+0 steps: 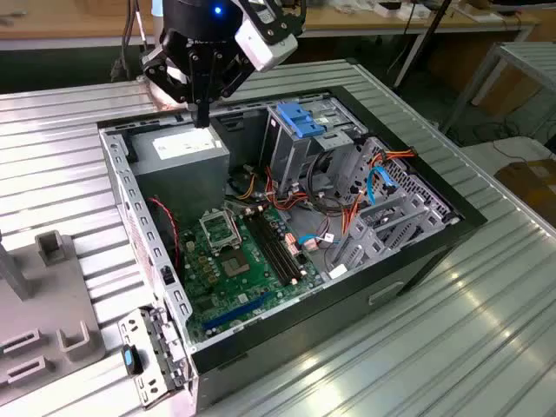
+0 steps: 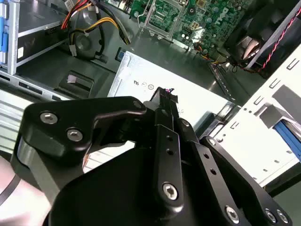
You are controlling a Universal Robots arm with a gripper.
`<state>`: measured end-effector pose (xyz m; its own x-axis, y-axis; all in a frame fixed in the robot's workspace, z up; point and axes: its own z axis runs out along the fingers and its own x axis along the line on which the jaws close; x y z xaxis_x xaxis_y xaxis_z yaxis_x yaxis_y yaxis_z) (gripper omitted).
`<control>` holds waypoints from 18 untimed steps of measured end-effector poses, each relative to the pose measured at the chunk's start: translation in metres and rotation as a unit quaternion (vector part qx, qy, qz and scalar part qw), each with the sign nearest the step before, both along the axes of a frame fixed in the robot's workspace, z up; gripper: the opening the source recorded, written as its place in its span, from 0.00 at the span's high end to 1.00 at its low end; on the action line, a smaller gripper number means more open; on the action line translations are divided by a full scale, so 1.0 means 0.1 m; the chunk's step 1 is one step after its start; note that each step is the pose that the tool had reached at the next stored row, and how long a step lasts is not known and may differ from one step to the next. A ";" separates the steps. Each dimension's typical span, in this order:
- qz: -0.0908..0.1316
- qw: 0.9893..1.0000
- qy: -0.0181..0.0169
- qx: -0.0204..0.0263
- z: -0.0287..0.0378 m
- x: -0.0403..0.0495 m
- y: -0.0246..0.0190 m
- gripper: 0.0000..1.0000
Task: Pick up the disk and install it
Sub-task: 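Reach for the disk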
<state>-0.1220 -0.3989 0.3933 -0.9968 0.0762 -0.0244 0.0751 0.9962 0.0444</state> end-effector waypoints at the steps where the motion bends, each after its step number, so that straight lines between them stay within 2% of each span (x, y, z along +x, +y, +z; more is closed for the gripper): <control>1: 0.000 1.000 0.000 0.000 0.000 0.000 0.000 0.89; 14: 0.000 1.000 0.000 0.000 0.000 -0.003 0.000 0.89; 18: 0.000 1.000 0.000 0.000 -0.001 -0.105 0.000 0.89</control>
<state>-0.1325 -0.3989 0.3932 -0.9968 0.0763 -0.0245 0.0751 0.9962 0.0444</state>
